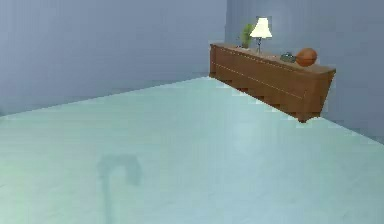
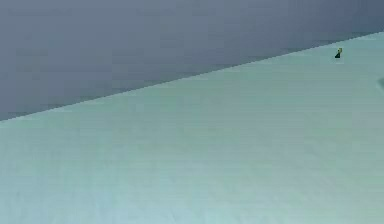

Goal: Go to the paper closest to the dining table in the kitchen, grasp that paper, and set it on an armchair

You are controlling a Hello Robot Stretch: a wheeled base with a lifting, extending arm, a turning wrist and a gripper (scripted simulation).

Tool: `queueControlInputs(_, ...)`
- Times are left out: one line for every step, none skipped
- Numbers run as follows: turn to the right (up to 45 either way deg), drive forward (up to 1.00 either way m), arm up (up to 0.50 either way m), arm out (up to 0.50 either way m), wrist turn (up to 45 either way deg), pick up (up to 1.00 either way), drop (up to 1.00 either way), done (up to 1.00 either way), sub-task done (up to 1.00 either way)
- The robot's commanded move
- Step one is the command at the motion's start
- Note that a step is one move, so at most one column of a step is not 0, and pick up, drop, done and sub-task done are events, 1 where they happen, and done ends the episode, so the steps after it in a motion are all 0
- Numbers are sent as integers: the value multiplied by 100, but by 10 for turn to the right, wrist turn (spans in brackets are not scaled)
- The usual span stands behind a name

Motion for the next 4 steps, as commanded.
queueControlInputs(450,0,0,0,0,0,0,0,0)
queueControlInputs(450,0,0,0,0,0,0,0,0)
queueControlInputs(450,0,0,0,0,0,0,0,0)
queueControlInputs(240,0,0,0,0,0,0,0,0)
